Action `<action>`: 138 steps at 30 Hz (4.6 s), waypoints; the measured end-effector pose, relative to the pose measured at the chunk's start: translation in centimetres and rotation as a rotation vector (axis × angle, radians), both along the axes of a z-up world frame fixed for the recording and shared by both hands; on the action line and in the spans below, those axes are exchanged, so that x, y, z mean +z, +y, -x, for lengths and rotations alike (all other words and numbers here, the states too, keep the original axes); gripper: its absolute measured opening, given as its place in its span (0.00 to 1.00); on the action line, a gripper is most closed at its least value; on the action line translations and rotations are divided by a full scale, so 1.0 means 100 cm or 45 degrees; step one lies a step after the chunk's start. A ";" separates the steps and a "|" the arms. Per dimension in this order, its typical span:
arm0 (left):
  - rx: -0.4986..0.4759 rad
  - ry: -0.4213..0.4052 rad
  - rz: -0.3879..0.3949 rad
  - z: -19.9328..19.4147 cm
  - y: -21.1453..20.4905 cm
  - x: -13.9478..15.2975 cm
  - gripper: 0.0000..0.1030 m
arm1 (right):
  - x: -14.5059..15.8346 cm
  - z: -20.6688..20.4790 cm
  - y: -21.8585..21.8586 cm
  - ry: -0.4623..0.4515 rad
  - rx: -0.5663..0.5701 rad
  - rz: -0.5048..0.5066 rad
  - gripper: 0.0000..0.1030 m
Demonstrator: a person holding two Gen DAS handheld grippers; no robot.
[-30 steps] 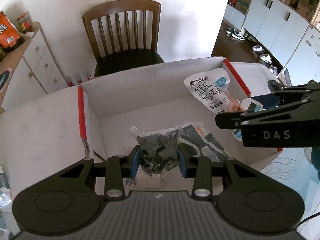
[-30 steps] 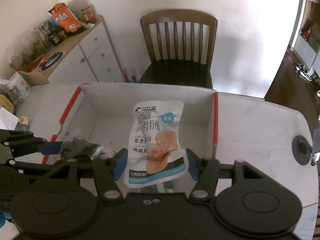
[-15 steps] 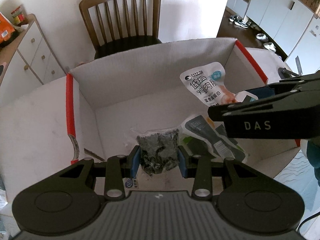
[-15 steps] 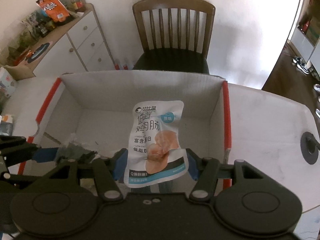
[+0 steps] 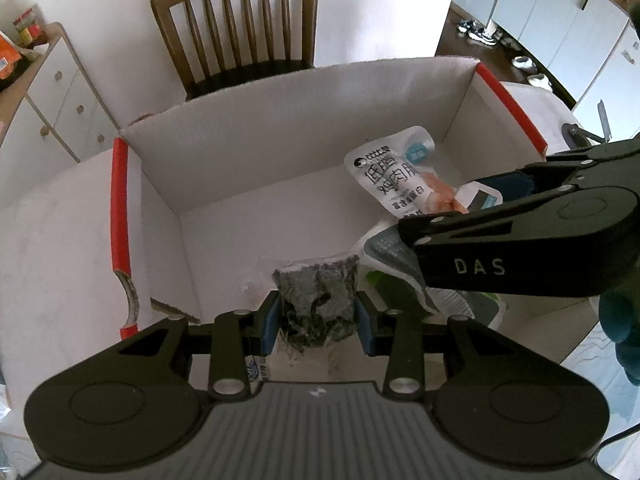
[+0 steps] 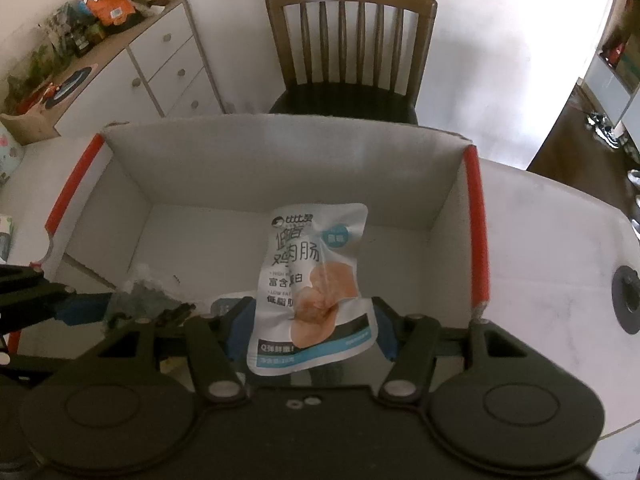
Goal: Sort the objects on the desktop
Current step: 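Lower both tools into the red box and open both grippers to release the bags, then withdraw both tools from the red box back toward the items on the table, then reach the left tool to the yellow dog toy while the right reaches the dark snack packet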
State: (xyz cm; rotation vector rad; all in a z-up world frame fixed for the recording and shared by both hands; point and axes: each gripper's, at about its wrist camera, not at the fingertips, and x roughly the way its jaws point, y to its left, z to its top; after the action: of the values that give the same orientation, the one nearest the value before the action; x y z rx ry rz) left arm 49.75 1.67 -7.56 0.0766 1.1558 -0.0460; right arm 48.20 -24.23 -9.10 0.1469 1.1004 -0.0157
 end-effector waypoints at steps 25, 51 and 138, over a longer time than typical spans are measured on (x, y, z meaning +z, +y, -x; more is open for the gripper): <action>0.022 -0.027 0.035 0.011 0.008 0.008 0.57 | 0.007 0.004 -0.001 0.003 -0.030 -0.024 0.72; -0.011 -0.164 0.090 0.071 -0.006 0.064 0.57 | 0.077 0.072 0.006 -0.106 0.039 -0.030 0.72; -0.129 -0.325 0.148 0.269 0.019 0.036 1.00 | 0.037 0.305 0.042 -0.280 -0.220 -0.037 0.94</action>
State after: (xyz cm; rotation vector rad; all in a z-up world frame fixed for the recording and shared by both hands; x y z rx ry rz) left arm 22.88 3.60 -3.91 0.0370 0.8918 -0.1879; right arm 17.71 -20.06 -5.41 0.2630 0.8664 -0.1351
